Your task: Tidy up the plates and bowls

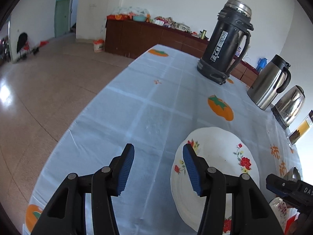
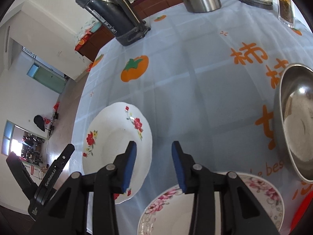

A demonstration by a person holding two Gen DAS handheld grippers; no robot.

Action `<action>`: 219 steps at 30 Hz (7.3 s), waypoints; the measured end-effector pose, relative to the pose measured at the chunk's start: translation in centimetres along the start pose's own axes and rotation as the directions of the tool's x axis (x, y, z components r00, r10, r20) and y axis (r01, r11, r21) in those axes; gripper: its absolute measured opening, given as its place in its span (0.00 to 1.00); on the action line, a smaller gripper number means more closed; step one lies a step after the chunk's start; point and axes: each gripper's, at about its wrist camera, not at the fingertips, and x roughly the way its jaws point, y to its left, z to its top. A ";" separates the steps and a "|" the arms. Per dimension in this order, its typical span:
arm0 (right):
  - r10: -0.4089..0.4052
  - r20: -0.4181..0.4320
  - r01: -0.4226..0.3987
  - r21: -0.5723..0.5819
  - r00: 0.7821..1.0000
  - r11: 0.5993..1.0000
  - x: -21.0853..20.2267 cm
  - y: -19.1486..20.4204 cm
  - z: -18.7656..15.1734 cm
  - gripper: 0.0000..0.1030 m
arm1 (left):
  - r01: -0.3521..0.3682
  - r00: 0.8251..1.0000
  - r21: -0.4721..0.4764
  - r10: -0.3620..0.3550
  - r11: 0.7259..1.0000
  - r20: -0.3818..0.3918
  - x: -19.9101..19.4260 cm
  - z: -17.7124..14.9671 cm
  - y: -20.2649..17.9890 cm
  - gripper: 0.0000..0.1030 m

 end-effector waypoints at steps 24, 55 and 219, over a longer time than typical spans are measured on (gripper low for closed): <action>-0.054 -0.032 0.050 -0.109 0.998 0.993 3.3 2.0 -0.3 0.17 | 0.053 0.991 0.001 -0.053 0.999 -0.124 3.2 -1.4 -1.8 0.36; -0.084 0.036 0.090 -0.246 0.996 0.965 1.1 4.3 -2.0 0.16 | -0.003 0.999 0.093 0.007 0.996 -0.049 1.7 -2.0 -3.6 0.31; -0.132 0.426 0.145 0.001 0.895 0.989 -22.7 -15.7 -14.4 0.15 | 0.126 0.970 0.377 -0.193 0.918 0.146 -7.3 -10.8 -13.4 0.30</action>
